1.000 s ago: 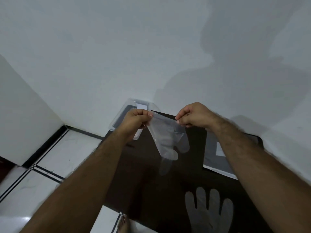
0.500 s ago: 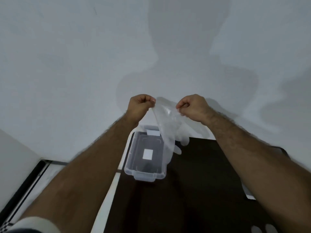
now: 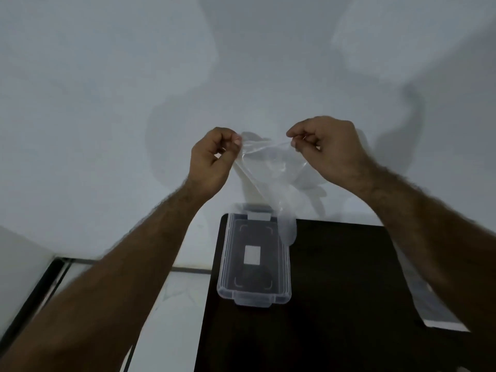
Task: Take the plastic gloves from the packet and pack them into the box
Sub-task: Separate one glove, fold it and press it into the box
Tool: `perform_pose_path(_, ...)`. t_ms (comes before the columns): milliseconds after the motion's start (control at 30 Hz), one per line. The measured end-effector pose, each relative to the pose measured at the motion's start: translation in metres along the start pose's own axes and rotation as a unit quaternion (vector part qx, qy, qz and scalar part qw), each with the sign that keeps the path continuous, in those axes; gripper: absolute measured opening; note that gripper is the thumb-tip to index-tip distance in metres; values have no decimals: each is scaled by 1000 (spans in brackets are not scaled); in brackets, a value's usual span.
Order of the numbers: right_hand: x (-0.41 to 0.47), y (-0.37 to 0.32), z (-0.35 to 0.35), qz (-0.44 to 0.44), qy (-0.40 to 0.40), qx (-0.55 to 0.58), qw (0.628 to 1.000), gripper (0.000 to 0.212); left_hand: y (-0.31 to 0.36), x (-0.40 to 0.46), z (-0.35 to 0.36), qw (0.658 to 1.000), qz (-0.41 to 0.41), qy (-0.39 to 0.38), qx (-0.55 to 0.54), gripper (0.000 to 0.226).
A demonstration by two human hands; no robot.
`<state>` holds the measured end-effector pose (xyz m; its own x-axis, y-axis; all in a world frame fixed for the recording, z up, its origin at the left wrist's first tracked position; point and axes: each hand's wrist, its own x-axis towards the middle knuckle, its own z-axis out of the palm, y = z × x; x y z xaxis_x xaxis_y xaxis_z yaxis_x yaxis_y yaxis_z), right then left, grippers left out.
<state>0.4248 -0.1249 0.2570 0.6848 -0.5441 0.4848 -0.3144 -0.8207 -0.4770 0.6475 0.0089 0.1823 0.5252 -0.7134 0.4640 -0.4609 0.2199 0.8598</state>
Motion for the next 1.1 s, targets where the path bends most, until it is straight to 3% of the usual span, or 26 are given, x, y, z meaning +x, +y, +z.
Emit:
perform_pose_path(167, -28, -12, 8, -74, -11, -35, 997, 18, -2, -46, -8, 996, 67, 21, 56, 6)
perform_pose_path(300, -54, -11, 20, -121, -39, -76, 989, 19, -11, -83, -11, 992, 72, 25, 98, 14)
perform_pose_path(467, -79, -6, 37, -122, -93, -80, 985, 21, -14, -117, -6, 999, -9, 12, 29, 7)
perform_pose_path(600, -58, -2, 33, -96, -64, -54, 992, 19, -10, -105, -5, 995, -93, -32, -5, 6)
perform_pose_path(867, 2, 11, 30, -4, -79, -24, 997, 22, 2, -29, 9, 979, -176, -76, 74, 10)
perform_pose_path(1100, 10, 3, 14, -32, -36, -56, 997, 23, 6, -5, 4, 992, -43, -16, 117, 11)
